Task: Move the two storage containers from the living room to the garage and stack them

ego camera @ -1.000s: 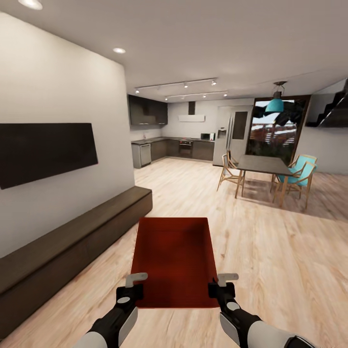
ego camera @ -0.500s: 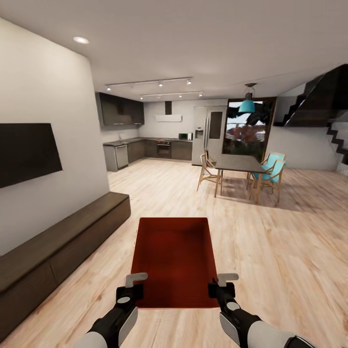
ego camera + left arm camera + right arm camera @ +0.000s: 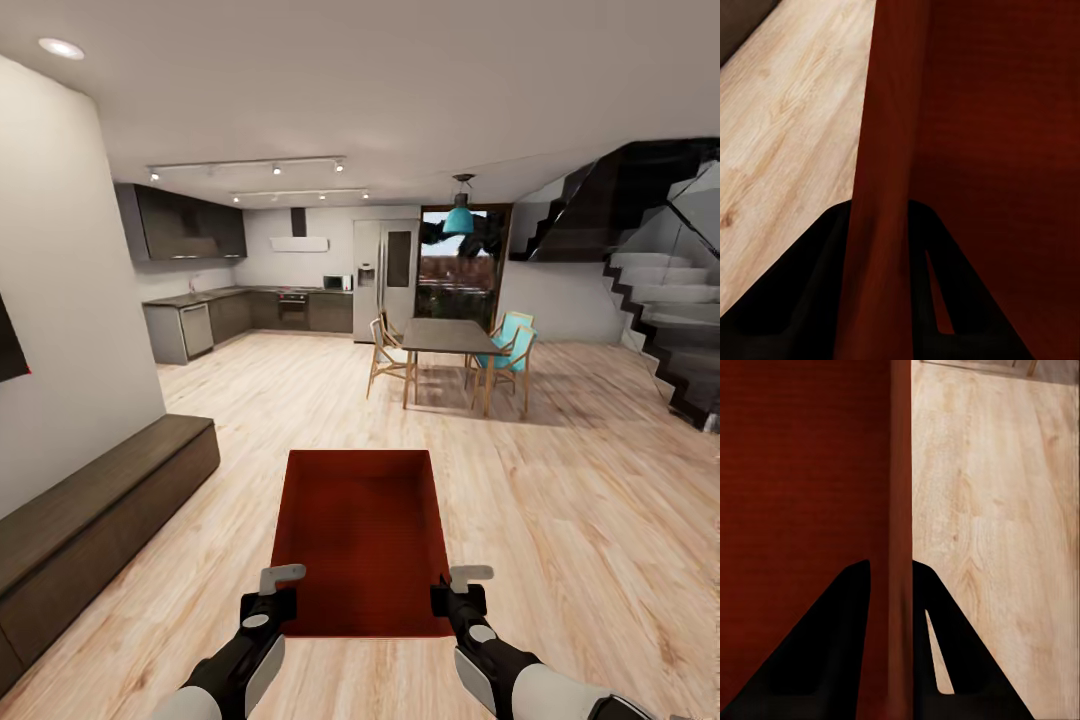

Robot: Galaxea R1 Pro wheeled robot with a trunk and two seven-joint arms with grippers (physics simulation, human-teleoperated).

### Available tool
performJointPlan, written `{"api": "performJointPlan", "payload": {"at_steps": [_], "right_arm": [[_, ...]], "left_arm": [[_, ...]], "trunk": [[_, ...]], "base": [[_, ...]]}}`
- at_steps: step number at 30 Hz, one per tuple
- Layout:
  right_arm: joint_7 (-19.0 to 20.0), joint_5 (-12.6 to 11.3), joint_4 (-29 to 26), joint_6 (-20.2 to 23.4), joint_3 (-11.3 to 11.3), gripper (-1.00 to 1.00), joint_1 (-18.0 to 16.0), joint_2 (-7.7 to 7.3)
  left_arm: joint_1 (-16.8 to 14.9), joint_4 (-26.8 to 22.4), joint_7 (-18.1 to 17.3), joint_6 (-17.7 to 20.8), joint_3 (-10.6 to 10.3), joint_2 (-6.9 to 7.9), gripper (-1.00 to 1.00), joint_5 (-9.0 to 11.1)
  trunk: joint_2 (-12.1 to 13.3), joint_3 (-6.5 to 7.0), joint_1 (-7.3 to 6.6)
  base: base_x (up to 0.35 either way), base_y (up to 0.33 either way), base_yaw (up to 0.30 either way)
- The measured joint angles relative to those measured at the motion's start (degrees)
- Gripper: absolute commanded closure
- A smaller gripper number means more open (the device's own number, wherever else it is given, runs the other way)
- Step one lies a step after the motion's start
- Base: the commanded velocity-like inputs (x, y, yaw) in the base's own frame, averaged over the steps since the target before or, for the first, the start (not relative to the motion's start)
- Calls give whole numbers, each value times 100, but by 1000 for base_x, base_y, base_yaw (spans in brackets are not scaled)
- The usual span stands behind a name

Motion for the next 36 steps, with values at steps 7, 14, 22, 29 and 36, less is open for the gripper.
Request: {"api": "performJointPlan", "payload": {"at_steps": [7, 14, 22, 29, 36], "right_arm": [[-2, -3, 1, -2, 2, 100, 0, 0], [4, 24, -4, 5, -15, 100, 0, -6], [2, 17, -3, 5, -12, 100, -1, -3], [-13, 44, -7, 13, -22, 100, -1, 0], [-16, 54, -10, 24, -25, 100, -2, 2]], "left_arm": [[0, 0, -1, -1, 7, -3, 100, -7], [1, 2, 2, -5, 4, -5, 100, 2], [1, 1, 1, -2, 4, -3, 100, 1], [1, 1, 1, -1, 9, -2, 100, 2], [2, 4, 4, -3, 6, -1, 100, 16]], "trunk": [[0, 0, 0], [1, 0, 0], [1, 0, 0], [1, 0, 0], [1, 0, 0]], "base": [[320, 0, -289], [321, 0, -289], [320, 0, -289], [321, 0, -140], [320, 0, -3]]}}
